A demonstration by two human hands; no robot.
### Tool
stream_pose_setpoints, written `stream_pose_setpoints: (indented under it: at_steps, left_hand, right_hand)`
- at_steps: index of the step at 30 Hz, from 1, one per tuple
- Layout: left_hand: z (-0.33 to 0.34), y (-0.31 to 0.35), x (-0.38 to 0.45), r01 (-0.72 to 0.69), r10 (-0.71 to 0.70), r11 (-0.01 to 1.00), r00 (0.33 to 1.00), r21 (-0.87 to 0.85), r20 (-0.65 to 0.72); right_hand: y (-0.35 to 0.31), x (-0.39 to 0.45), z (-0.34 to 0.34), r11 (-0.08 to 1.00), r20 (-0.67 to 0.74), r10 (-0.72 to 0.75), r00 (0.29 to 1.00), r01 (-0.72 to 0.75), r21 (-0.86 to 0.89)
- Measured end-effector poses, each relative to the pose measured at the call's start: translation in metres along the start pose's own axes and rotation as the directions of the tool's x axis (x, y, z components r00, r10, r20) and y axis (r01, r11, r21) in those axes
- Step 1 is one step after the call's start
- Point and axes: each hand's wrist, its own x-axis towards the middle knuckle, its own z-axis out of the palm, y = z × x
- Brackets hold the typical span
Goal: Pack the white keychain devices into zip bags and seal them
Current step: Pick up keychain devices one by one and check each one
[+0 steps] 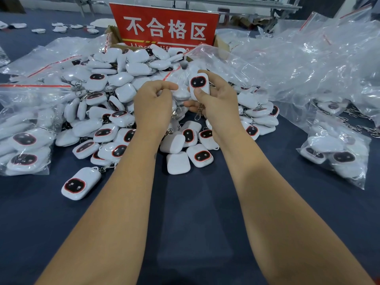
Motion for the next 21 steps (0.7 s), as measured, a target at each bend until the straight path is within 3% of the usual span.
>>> stream_pose_setpoints:
  at_steps: [11,18,21]
  left_hand:
    - [-0.0003,-0.0001,-0.0006,-0.009,0.009,1.000,1.000,-0.001,0.015]
    - [-0.0002,0.0019,-0.0031,0.023,-0.022,0.999,0.999,-0.040,0.023]
    - [0.0006,0.0015,-0.0024,0.020,-0.019,0.999,1.000,-0.041,0.019]
  right_hand:
    - [-0.0028,-0.0041,0.0034,0.998,0.071,-0.069,0.995,0.070,-0.008]
    - [-0.0065,-0.0037,0.0047,0.994,0.090,0.086,0.992,-0.091,0.059]
    - [-0.0058,-0.0038,0.0040,0.992,0.093,0.080,0.992,-0.088,0.086]
